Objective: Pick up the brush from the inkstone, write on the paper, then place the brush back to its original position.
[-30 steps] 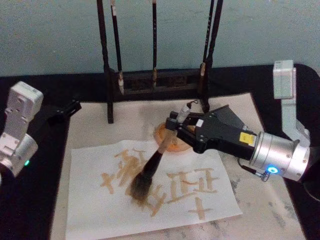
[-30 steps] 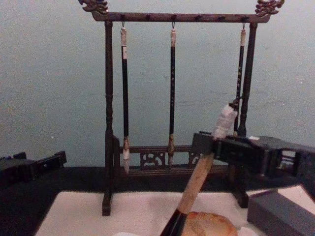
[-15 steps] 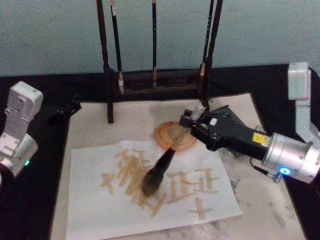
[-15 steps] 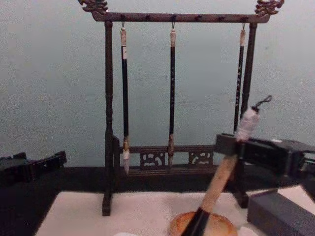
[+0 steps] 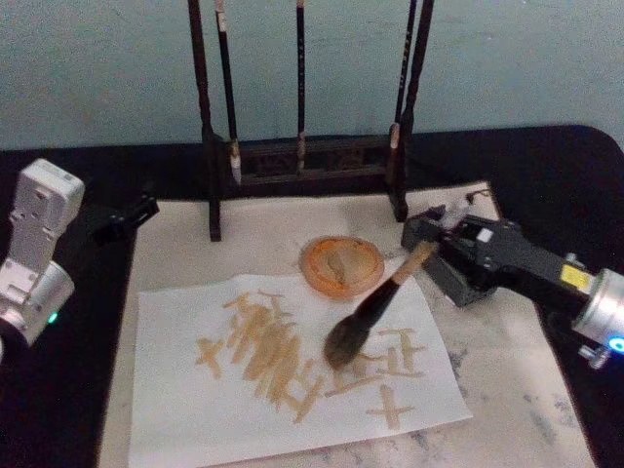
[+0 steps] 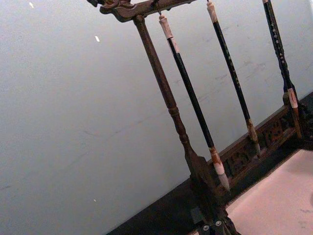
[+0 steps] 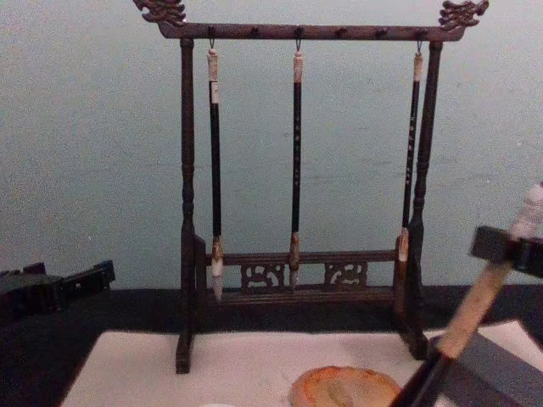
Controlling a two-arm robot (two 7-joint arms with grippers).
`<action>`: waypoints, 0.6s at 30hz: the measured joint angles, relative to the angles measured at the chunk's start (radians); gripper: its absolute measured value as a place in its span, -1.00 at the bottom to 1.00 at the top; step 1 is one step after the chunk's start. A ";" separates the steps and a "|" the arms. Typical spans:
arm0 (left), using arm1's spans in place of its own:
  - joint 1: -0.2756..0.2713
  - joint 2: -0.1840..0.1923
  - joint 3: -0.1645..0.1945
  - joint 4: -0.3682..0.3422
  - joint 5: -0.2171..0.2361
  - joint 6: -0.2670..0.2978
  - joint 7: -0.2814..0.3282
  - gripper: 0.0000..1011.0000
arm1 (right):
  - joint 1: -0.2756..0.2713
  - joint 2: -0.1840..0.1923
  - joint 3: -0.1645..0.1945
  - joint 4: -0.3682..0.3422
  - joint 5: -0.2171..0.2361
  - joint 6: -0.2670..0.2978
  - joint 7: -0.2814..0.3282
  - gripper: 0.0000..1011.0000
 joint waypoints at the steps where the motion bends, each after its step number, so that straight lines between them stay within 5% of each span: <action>1: 0.000 0.000 0.000 0.000 0.000 0.000 0.000 0.98 | -0.014 0.006 0.014 0.000 0.008 -0.008 0.000 -0.68; 12: 0.000 0.000 0.000 0.000 0.000 0.000 0.000 0.98 | -0.104 0.037 0.113 -0.010 0.044 -0.043 -0.008 -0.68; 18: 0.000 0.000 0.000 0.000 0.000 0.000 0.000 0.98 | -0.113 0.034 0.129 -0.033 0.050 -0.047 0.007 -0.68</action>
